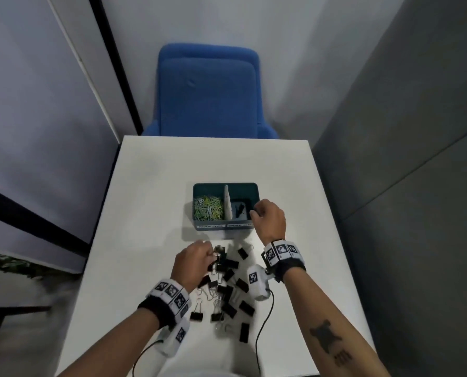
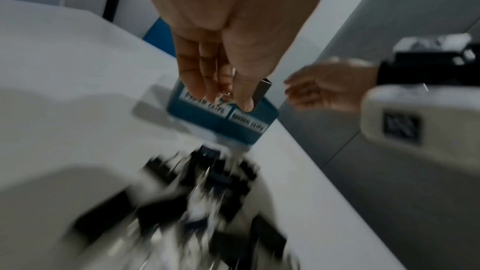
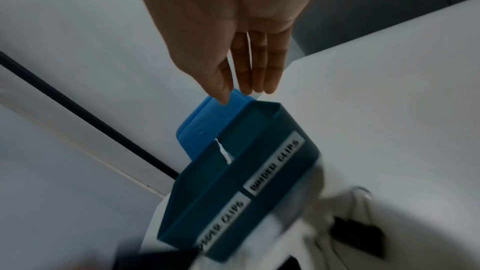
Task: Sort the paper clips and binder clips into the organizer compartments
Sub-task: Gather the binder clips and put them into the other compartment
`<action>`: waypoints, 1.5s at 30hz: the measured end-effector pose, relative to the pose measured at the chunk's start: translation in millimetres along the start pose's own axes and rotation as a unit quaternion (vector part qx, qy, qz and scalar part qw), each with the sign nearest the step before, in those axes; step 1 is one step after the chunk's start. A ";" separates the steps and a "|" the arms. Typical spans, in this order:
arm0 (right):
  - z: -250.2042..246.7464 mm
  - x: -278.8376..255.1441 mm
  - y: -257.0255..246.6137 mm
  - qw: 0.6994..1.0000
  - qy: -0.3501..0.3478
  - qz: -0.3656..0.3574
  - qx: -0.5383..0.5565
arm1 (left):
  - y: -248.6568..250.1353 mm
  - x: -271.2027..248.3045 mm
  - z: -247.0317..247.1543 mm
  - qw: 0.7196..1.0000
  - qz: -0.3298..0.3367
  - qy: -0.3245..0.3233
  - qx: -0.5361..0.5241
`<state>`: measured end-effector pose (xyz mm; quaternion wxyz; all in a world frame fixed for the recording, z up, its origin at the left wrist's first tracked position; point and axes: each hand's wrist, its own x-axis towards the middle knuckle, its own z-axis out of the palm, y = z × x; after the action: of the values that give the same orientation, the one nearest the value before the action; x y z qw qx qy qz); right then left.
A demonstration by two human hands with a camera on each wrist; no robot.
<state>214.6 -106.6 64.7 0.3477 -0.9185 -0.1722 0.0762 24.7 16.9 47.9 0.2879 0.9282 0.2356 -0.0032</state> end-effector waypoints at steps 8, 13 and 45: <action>20.5 -69.0 73.0 0.962 -0.232 -0.029 -0.141 | 77.4 103.8 -32.4 0.998 0.040 0.032 -0.035; 31.9 -72.9 80.7 0.924 -0.323 -0.076 -0.191 | 64.7 86.0 -15.2 0.998 0.065 0.015 0.001; 53.3 -81.9 90.2 0.946 -0.246 -0.016 -0.211 | -14.8 3.1 80.0 0.966 0.053 -0.161 0.194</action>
<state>148.5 -167.3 -33.4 0.0942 -0.9206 -0.2795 0.2559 31.4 -14.0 -27.1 0.1360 0.9648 0.1316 -0.1826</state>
